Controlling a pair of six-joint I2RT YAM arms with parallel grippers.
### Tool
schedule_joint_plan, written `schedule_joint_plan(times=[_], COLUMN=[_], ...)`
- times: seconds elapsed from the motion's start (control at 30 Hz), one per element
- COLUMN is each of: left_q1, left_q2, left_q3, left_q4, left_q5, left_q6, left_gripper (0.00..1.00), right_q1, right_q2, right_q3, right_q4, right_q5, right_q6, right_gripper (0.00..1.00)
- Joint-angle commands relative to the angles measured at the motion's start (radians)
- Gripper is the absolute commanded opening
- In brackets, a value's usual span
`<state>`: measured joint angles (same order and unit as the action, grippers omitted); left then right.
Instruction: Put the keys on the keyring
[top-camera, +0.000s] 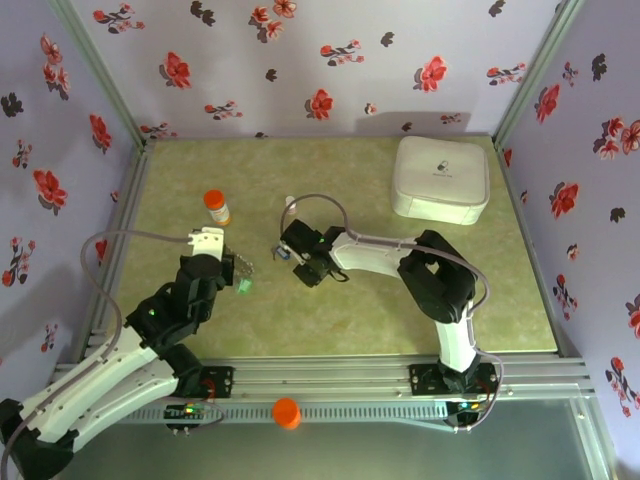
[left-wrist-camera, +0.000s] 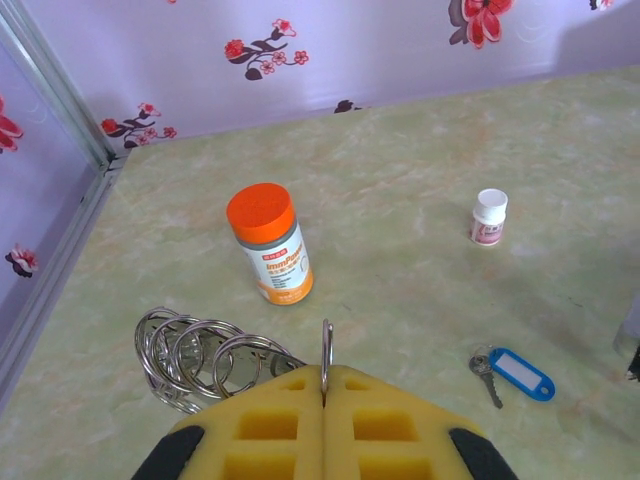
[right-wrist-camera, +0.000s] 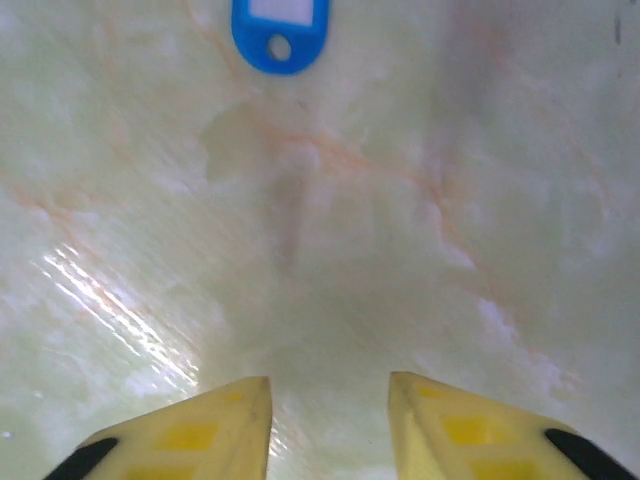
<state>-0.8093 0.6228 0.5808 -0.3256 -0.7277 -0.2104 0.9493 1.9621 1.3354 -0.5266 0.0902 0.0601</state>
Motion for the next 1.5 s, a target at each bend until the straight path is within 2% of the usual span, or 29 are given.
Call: schedule_joint_plan(times=[0.0,0.13,0.23,0.37,0.47,0.63,0.83,1.1,1.47], left_q1=[0.012,0.02,0.024,0.025,0.027,0.028,0.03,0.031,0.031], left_q2=[-0.009,-0.025,-0.041,-0.052,-0.054,-0.053,-0.066,-0.082,-0.086], left_q3=[0.022,0.033,0.031,0.021,0.019,0.017,0.009,0.001,-0.009], left_q4=[0.047,-0.001,-0.02,-0.02,-0.021,-0.033,-0.035,-0.035,-0.018], left_q5=[-0.001,-0.001,-0.001,0.004,0.007,0.011,0.011,0.019,0.022], left_q6=[0.001,-0.016,-0.021,-0.024,-0.027,-0.023,-0.027,-0.029,-0.034], left_gripper=[0.0,0.0,0.0,0.0,0.0,0.0,0.0,0.0,0.0], right_q1=[-0.023,-0.06,-0.082,-0.138,-0.163,-0.192,-0.202,-0.203,-0.202], right_q2=[0.011,0.07,0.099,0.132,0.183,0.28,0.339,0.432,0.478], right_q3=[0.08,0.143,0.183,0.204,0.29,0.438,0.534,0.664,0.7], right_q4=[0.066,0.13,0.136,0.148,0.049,-0.102,-0.152,-0.189,-0.192], right_q5=[-0.071,-0.154,-0.213,-0.402,-0.497,-0.558,-0.598,-0.586,-0.654], right_q6=[-0.006,-0.092,-0.25,-0.493,-0.651,-0.814,-0.906,-0.928,-0.931], right_gripper=[0.39,0.43,0.43,0.44,0.44,0.43,0.42,0.38,0.3])
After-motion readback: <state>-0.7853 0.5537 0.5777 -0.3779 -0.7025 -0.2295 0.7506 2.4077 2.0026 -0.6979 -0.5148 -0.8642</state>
